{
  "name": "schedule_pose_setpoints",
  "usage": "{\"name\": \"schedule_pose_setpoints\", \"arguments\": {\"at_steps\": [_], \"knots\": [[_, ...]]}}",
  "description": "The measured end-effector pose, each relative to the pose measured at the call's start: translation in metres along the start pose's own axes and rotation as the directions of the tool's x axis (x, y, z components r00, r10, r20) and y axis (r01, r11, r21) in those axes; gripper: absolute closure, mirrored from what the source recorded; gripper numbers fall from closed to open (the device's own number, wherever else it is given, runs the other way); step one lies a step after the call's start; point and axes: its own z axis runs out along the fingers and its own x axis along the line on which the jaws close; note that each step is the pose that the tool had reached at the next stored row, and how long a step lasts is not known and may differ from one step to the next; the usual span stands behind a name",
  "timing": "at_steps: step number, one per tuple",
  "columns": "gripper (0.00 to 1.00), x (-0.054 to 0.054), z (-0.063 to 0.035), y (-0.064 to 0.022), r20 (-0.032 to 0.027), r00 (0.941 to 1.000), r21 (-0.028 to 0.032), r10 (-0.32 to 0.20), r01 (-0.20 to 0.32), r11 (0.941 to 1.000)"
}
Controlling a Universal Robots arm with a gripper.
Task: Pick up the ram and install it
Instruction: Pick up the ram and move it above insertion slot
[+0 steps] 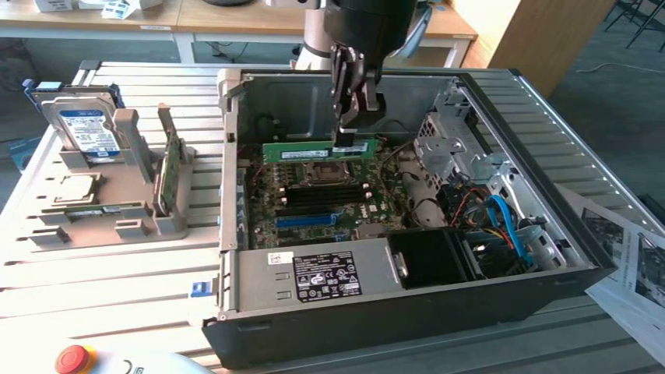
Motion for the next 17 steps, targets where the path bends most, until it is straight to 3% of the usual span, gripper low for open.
{"name": "schedule_pose_setpoints", "arguments": {"at_steps": [8, 17], "knots": [[0.88, 0.0, -0.0005, -0.0152, 0.0, 1.0, 0.0, -0.001, 0.001, 1.0], [0.88, 0.0, -0.0004, -0.0159, 0.0005, 1.0, 0.0007, -0.001, 0.001, 1.0]]}}
